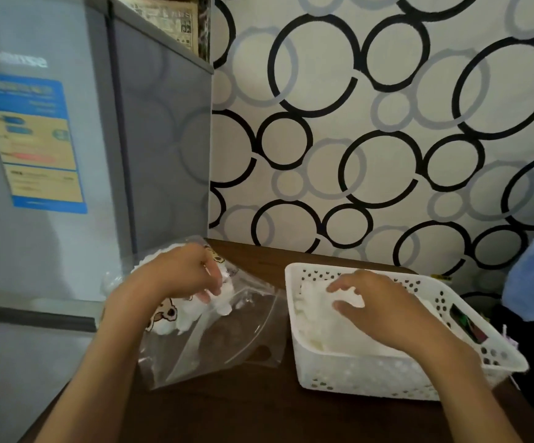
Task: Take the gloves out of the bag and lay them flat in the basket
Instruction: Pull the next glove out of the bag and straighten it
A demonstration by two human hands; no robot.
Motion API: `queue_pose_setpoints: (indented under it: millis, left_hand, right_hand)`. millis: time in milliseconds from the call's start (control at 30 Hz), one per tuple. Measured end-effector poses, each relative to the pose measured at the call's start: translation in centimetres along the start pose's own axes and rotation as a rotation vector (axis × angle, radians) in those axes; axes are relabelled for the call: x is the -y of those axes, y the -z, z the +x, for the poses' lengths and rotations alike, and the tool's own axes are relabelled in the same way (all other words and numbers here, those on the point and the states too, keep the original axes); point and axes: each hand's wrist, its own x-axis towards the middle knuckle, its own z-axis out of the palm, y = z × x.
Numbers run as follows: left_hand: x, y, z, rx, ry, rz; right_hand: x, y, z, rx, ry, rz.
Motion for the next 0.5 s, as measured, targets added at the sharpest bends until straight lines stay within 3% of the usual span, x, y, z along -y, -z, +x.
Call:
queue_pose_setpoints:
  millis: [67, 133, 300, 400, 467, 500]
  left_hand:
    - [0.0, 0.7, -0.6, -0.057, -0.059, -0.075]
    - [0.0, 1.5, -1.3, -0.124, -0.124, -0.113]
    - [-0.2, 2.7, -3.7, -0.113, -0.230, -0.165]
    - [0.4, 2.9, -4.6, -0.229, -0.205, -0.219]
    - [1.0, 2.7, -5.0, -0.379, -0.172, -0.117]
    - [1.1, 2.2, -5.3, -0.425, -0.177, -0.059]
  right_hand:
    - [2.6, -0.1, -0.4, -0.141, 0.076, 0.137]
    - [5.1, -0.8, -0.8, -0.155, 0.168, 0.249]
    - [7.9, -2.8, 0.2, -0.161, 0.219, 0.175]
    - [7.6, -2.5, -1.1, -0.217, 0.319, 0.502]
    - [6.5, -2.3, -2.5, -0.316, 0.253, 0.716]
    - [5.6, -2.4, -3.2, -0.328, 0.171, 0.691]
